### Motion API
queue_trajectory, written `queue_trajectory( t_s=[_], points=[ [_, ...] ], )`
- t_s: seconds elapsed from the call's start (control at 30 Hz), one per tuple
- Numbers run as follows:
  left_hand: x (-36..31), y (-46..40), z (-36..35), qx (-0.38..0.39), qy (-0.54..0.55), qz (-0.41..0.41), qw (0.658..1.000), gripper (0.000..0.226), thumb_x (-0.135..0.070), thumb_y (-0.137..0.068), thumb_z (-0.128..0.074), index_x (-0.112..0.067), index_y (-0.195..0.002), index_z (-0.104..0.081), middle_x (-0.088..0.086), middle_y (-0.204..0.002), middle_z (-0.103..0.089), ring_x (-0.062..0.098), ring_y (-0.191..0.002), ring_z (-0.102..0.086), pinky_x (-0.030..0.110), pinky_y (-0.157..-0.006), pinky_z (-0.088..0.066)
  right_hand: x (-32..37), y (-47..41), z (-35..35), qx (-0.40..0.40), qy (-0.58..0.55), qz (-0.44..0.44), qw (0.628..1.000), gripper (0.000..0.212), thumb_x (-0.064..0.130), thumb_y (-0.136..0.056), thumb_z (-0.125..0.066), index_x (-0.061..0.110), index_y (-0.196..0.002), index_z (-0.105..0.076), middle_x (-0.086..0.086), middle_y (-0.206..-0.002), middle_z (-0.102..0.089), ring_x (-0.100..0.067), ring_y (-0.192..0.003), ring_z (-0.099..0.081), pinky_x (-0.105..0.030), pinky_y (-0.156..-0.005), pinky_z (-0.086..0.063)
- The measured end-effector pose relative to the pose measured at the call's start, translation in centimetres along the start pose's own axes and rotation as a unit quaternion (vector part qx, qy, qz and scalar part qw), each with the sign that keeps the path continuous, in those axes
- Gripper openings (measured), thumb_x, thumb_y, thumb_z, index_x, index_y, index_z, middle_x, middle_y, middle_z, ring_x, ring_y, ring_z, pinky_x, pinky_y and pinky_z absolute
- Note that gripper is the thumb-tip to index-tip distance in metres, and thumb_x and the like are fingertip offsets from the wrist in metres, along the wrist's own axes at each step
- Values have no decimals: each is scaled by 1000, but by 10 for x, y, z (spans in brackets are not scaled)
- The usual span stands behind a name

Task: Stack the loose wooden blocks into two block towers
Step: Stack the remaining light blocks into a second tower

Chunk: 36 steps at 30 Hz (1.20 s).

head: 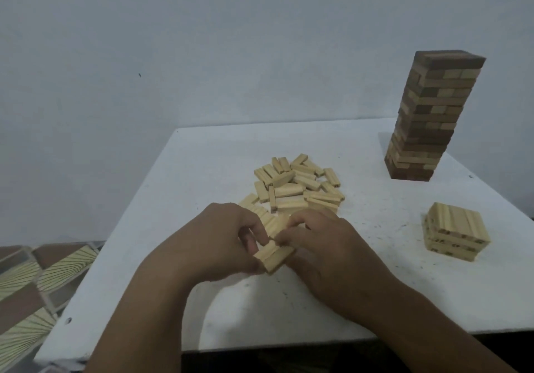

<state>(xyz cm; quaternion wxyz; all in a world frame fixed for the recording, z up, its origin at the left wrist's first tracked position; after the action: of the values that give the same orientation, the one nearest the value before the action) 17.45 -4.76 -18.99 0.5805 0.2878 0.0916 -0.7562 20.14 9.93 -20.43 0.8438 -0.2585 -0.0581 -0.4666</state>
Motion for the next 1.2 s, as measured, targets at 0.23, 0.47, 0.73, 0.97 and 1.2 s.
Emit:
queue_trajectory(
  t_s=[0.23, 0.47, 0.73, 0.97, 1.2],
  points=[
    [-16, -7, -14, -7, 11, -31, 999, 21, -29, -66, -87, -33, -80, -72, -12, -77, -69, 7, -68, -66, 38, -65, -59, -16, 8, 17, 13, -56, -18, 998, 9, 34, -80, -64, 27, -87, -64, 12, -97, -63, -13, -96, -55, -37, -79, -49],
    [-53, -18, -38, 2, -31, -96, 995, 23, -34, -74, -80, -36, -97, -74, -17, -81, -65, 1, -72, -60, 16, -64, -50, -45, 30, 37, 46, 0, -76, 996, 7, 30, -84, -66, 34, -85, -60, 17, -97, -58, -2, -94, -47, -18, -82, -42],
    [-89, -31, -62, 8, -27, -146, 989, 26, -44, -75, -78, -33, -98, -71, -15, -83, -65, 1, -73, -58, 18, -65, -48, -68, 59, 62, 25, 4, -133, 991, 10, 31, -75, -72, 32, -77, -62, 22, -88, -53, 1, -90, -50, -15, -72, -46],
    [-102, -37, -69, 7, -22, -144, 989, 30, -50, -70, -81, -36, -93, -68, -18, -90, -60, 2, -82, -57, 20, -69, -46, -73, 73, 68, 24, -20, -123, 992, 3, 36, -72, -62, 34, -72, -60, 16, -80, -55, -6, -77, -55, -33, -68, -51],
    [-100, -39, -72, 42, 16, -136, 990, 32, -43, -63, -87, -38, -88, -68, -14, -108, -67, 3, -78, -65, 37, -79, -57, -75, 74, 65, 40, -28, -114, 992, 20, 45, -76, -67, 33, -92, -68, 20, -89, -59, 0, -84, -54, -20, -69, -46]
  ],
)
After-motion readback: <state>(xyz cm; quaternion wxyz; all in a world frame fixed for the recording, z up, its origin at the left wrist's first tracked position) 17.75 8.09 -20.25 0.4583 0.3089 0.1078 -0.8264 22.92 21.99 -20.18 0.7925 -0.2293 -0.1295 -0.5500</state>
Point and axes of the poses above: each hand's wrist, its own y-axis away from the middle knuckle, its own z-axis out of the back of the hand, x = y × z, the point moved 7 cm from there along -y, towards the middle knuckle
